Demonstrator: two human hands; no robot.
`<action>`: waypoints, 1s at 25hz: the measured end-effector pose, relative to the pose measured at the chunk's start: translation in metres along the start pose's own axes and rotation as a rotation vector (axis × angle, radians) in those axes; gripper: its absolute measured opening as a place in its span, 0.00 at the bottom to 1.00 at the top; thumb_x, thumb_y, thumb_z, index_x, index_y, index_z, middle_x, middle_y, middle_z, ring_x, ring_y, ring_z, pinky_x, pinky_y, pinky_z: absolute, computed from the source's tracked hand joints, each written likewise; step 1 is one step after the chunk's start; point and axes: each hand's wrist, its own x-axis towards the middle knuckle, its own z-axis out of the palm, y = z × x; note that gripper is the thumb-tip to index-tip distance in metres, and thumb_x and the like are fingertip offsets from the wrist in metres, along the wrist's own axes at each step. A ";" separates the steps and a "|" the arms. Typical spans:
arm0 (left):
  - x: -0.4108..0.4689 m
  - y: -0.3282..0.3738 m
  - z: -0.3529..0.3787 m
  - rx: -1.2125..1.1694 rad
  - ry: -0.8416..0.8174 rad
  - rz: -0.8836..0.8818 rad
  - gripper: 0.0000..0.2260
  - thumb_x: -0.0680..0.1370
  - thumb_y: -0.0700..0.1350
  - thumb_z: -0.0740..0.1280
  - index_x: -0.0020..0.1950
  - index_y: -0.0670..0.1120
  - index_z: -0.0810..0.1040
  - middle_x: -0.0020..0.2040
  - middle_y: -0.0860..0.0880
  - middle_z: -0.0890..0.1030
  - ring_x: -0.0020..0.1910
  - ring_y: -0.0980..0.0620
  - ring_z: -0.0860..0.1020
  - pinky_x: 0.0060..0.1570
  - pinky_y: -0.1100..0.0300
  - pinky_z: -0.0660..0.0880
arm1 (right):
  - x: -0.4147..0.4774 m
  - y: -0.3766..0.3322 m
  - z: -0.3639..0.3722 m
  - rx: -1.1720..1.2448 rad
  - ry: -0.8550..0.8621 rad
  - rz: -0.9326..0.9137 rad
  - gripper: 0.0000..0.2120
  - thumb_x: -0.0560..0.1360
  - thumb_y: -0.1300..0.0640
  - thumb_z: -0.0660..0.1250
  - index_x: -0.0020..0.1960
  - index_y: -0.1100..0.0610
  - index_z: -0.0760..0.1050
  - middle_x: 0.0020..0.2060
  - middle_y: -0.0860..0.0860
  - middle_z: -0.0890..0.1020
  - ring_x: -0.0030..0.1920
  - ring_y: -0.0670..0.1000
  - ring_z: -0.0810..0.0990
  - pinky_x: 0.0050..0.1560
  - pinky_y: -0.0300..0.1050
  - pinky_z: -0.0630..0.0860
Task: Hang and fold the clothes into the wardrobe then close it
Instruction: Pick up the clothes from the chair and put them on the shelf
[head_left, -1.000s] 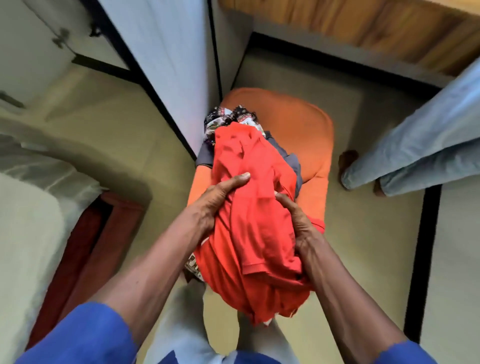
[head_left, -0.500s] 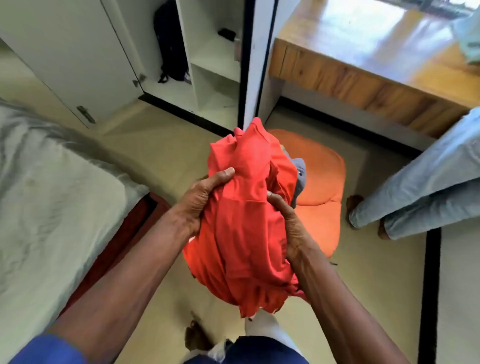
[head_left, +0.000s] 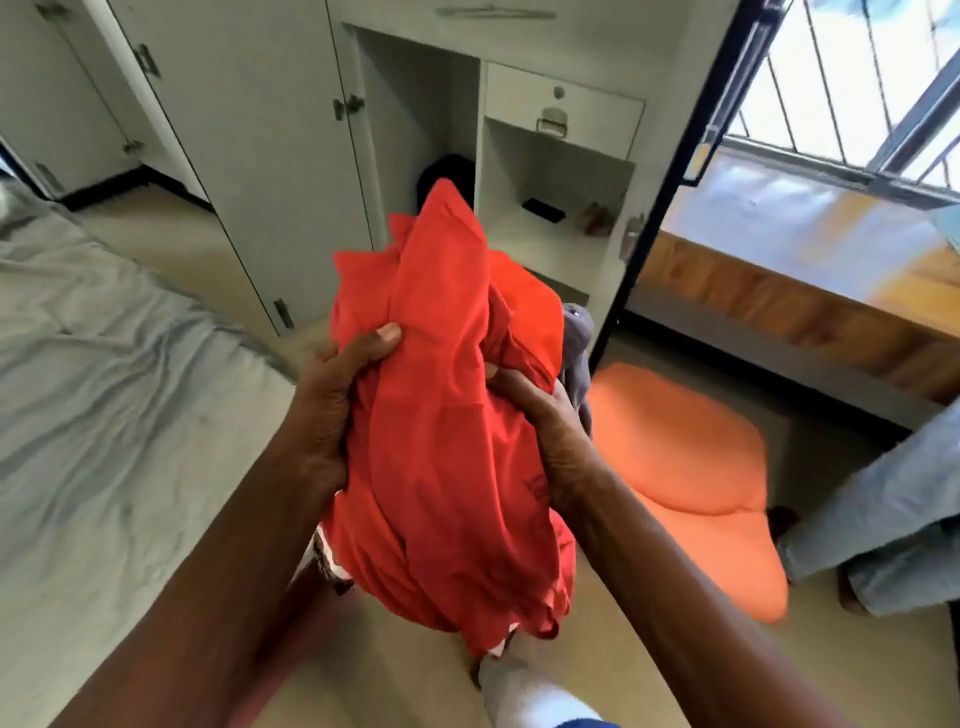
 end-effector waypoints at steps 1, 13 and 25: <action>0.013 0.013 -0.002 -0.002 0.013 0.032 0.20 0.71 0.48 0.75 0.62 0.43 0.84 0.57 0.43 0.87 0.55 0.45 0.86 0.56 0.51 0.83 | 0.016 -0.008 0.008 -0.003 -0.014 -0.016 0.23 0.69 0.59 0.78 0.63 0.58 0.80 0.54 0.55 0.87 0.54 0.53 0.86 0.50 0.47 0.82; 0.213 0.141 0.044 -0.084 -0.004 0.292 0.10 0.77 0.47 0.71 0.55 0.46 0.88 0.62 0.41 0.84 0.63 0.41 0.82 0.65 0.44 0.78 | 0.251 -0.142 0.068 -0.048 -0.187 -0.200 0.24 0.68 0.56 0.79 0.63 0.57 0.80 0.55 0.55 0.87 0.56 0.56 0.86 0.58 0.53 0.82; 0.474 0.289 0.091 -0.164 -0.156 0.693 0.24 0.78 0.50 0.72 0.73 0.43 0.77 0.69 0.41 0.80 0.68 0.41 0.79 0.71 0.42 0.73 | 0.521 -0.315 0.143 -0.245 -0.111 -0.511 0.38 0.50 0.44 0.78 0.58 0.58 0.81 0.50 0.53 0.86 0.47 0.53 0.84 0.52 0.50 0.78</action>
